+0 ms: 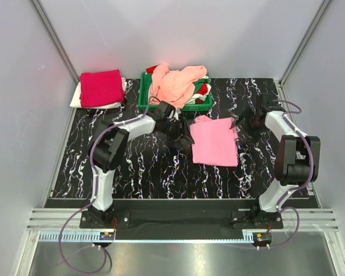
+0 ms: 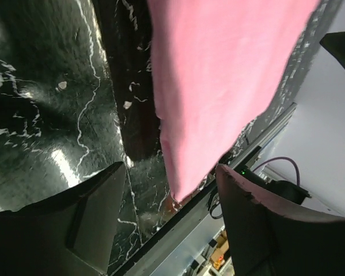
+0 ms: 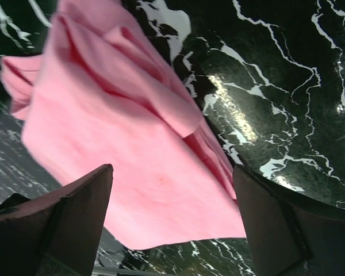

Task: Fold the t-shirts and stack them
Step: Fold the tshirt

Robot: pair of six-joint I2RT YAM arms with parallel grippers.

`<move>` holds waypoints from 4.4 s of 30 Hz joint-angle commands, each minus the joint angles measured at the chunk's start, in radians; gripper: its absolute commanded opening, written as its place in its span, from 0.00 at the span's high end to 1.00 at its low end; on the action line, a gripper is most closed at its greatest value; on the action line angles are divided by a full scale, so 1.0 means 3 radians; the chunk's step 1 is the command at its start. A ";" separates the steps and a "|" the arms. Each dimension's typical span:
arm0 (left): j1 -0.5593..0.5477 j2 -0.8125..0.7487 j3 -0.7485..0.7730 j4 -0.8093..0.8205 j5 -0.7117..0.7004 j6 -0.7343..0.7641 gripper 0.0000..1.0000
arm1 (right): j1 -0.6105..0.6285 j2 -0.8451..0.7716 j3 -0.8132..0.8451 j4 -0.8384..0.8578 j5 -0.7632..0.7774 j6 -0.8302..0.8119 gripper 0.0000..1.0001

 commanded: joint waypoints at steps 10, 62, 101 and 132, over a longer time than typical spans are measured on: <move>-0.0351 0.0423 0.0086 0.0896 -0.0099 -0.0372 0.61 | 0.0132 0.0545 -0.0232 0.0435 -0.0088 -0.0374 0.19; 0.0006 -0.1040 -0.1592 0.1418 -0.0503 -0.0255 0.52 | 0.1063 -0.0416 -0.0457 0.0261 0.0050 -0.0425 0.46; -0.0101 -0.1224 -0.0405 0.0462 -0.0698 -0.0076 0.95 | 0.0405 -0.1020 -0.0681 0.0342 -0.0845 -0.0374 1.00; -0.0188 0.0120 -0.0712 0.1627 -0.0626 -0.0014 0.17 | -0.0225 0.0555 -0.0785 0.1187 -0.1341 -0.0231 1.00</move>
